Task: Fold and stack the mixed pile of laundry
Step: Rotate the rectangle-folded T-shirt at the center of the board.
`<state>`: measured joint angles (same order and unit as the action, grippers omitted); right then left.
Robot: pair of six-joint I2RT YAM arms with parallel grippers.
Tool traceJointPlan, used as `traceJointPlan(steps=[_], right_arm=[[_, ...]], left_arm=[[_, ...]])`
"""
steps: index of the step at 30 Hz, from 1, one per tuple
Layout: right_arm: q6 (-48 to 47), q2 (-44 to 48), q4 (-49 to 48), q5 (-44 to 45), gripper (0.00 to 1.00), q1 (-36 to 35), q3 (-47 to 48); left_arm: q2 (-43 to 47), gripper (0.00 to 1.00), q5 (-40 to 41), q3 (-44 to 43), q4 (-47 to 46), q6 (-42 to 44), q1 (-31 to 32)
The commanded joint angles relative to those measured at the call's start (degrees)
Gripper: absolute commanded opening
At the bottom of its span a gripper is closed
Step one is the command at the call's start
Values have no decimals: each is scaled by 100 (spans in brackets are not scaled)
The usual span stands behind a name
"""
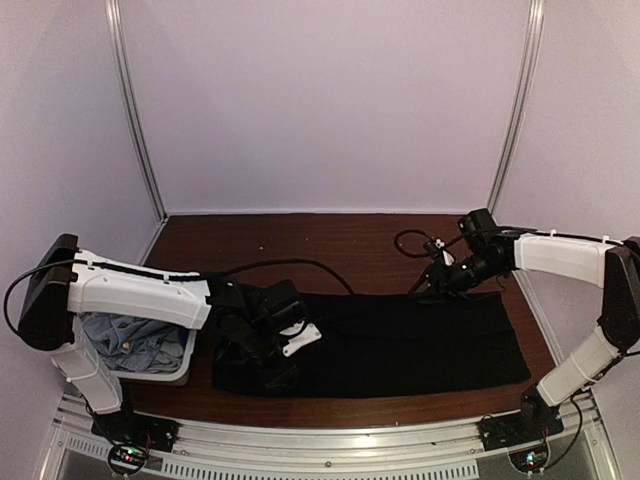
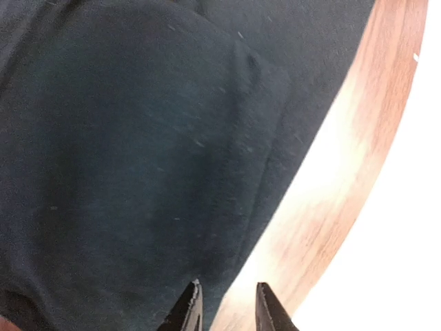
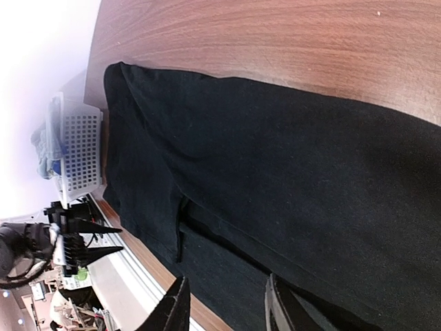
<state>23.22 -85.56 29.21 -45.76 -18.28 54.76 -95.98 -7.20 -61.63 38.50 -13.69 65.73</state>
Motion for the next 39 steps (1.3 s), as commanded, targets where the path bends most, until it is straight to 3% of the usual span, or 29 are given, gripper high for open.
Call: traceJointPlan(steps=[1, 8, 14, 25, 32, 35, 39], right_arm=[[-388, -113, 439, 340, 38, 18, 170], [-795, -779, 966, 1167, 37, 79, 487], [-700, -1244, 1037, 1887, 37, 277, 385], [-476, -1177, 987, 1907, 42, 844, -485], [-221, -714, 723, 947, 45, 675, -974], [-440, -537, 823, 160, 45, 340, -601], [-657, -262, 1330, 382, 49, 430, 124]], left_arm=[[156, 29, 349, -180, -49, -347, -232], [-51, 31, 612, -363, -36, -1408, -1212], [-657, 33, 931, -833, 256, -1811, -1568], [-2073, 33, 1143, -1689, 657, -1870, -2047], [-3674, 33, 1347, -4095, 1300, -1188, -2848], [-4402, 34, 1281, -5594, 1621, -1092, -3240], [-4432, 37, 995, -6751, 1501, -941, -3457]])
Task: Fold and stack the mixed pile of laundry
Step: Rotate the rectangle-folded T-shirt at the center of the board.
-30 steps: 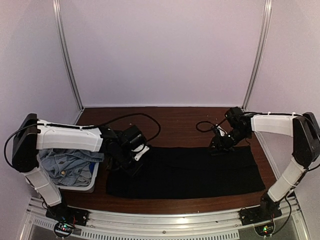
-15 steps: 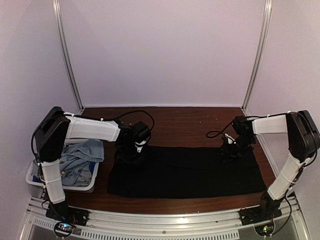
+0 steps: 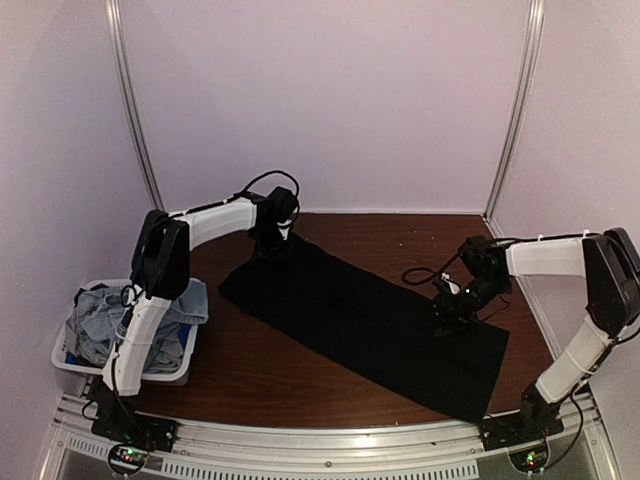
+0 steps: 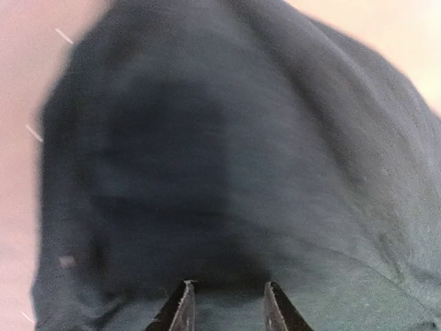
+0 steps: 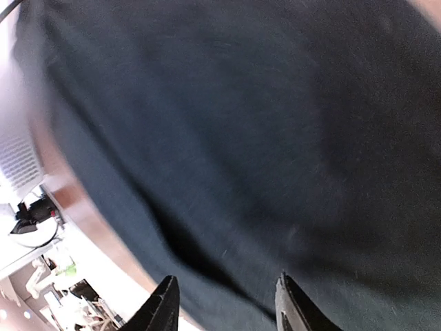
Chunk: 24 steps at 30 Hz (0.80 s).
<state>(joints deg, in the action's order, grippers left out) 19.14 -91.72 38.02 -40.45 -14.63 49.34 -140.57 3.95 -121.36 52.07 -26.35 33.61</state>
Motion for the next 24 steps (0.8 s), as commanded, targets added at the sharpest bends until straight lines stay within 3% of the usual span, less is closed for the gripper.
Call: traceJointPlan(steps=[1, 4, 8, 14, 19, 24], right_arm=[[-331, 338, 585, -88, 49, 143, 831], [-570, 208, 837, 183, 48, 278, 1111], [-884, 18, 1167, 641, 44, 286, 1229], [-620, -13, 1081, 870, 39, 290, 905], [-399, -56, 770, 827, 36, 286, 315], [-329, -310, 763, 948, 34, -18, 86]], left_arm=[[146, 38, -249, -817, 60, 391, -234], [607, 38, -824, -357, -68, 417, -168], [1268, 38, -801, 762, -48, 459, 136], [1798, 37, -867, 2107, -152, 63, 611], [1738, 34, -747, 2544, -263, -223, 687], [1243, 30, -484, 2311, -136, -257, 481]])
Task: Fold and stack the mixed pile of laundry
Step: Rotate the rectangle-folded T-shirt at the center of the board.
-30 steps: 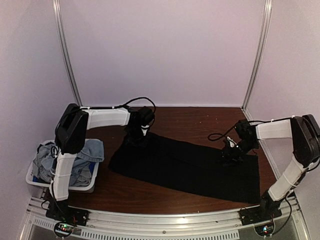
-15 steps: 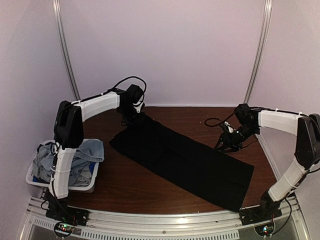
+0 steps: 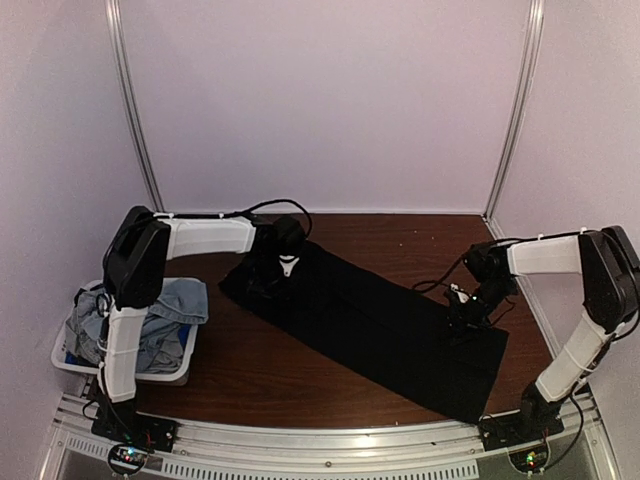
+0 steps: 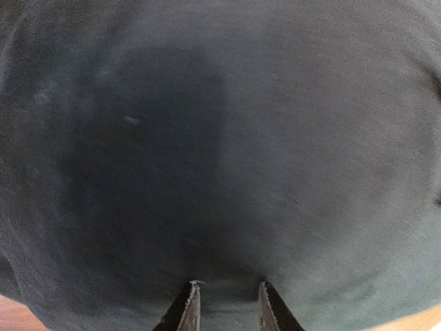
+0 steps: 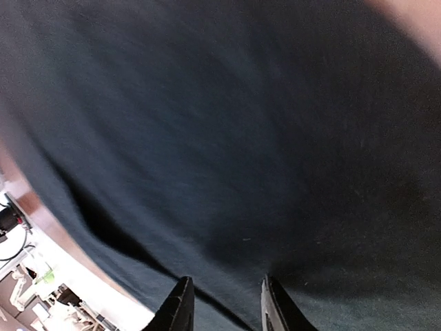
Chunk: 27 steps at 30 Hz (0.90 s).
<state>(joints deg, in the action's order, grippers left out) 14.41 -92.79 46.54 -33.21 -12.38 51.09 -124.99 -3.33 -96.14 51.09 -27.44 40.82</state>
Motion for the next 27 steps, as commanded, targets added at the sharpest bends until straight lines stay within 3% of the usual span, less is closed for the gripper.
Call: traceJointPlan(steps=[1, 8, 15, 18, 21, 27], right_arm=[[207, -290, -96, 224, 34, -357, -85], [552, -798, -474, -281, 30, -1185, -235], [842, -1025, -984, -1501, 27, -2840, 748], [1007, -758, -1155, -1633, 27, -3002, 898], [982, -351, -1016, -1373, 30, -2842, 953], [639, -49, -498, -639, 30, -2632, 903]], left_arm=[[-422, 30, 246, -317, -37, -108, -324], [-1387, 28, 235, -1554, 165, 328, -637], [-2418, 27, -112, -3473, 241, 633, -867], [-2380, 28, -244, -3943, 165, 797, -900], [-1962, 29, -343, -3910, 52, 837, -900], [-984, 30, -370, -2775, -63, 868, -725]])
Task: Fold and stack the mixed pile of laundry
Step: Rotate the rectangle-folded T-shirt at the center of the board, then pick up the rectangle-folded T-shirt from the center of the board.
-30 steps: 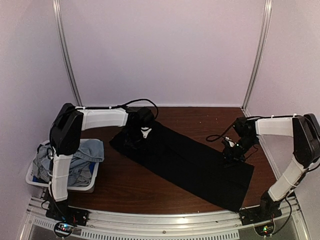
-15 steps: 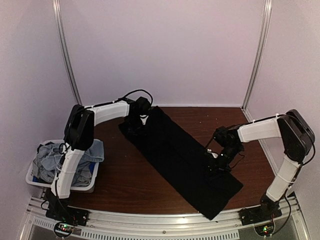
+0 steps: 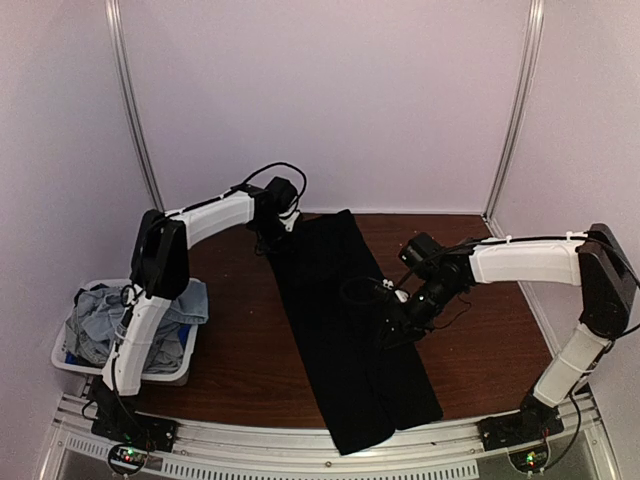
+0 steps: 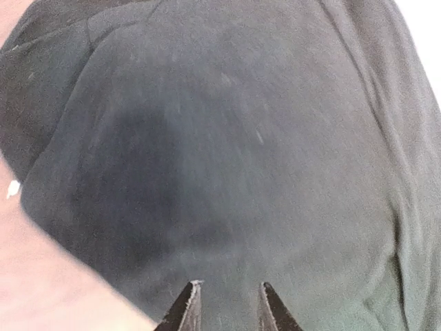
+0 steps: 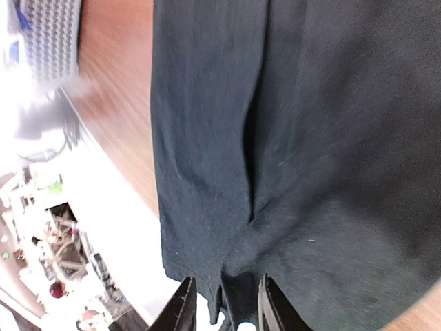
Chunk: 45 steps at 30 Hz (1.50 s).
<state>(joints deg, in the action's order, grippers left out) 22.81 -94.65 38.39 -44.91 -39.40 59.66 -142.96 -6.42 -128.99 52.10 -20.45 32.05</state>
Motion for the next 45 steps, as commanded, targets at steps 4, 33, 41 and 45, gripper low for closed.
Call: traceJointPlan(steps=[4, 33, 41, 45], right_arm=[[-339, -51, 471, 720, 27, 31, -109], [2029, -86, -557, 1118, 32, -1253, 331], [3145, 942, -1940, 961, 38, -1479, -943], [3274, 983, -1984, 1047, 42, -1616, -1106]], left_arm=[[1082, 30, -80, 1247, -329, 121, 372], [586, 39, -684, -107, -651, 175, -468], [3660, 38, -762, 3745, -1081, 80, -74], [5128, 37, -771, 5509, -1104, -395, 301]])
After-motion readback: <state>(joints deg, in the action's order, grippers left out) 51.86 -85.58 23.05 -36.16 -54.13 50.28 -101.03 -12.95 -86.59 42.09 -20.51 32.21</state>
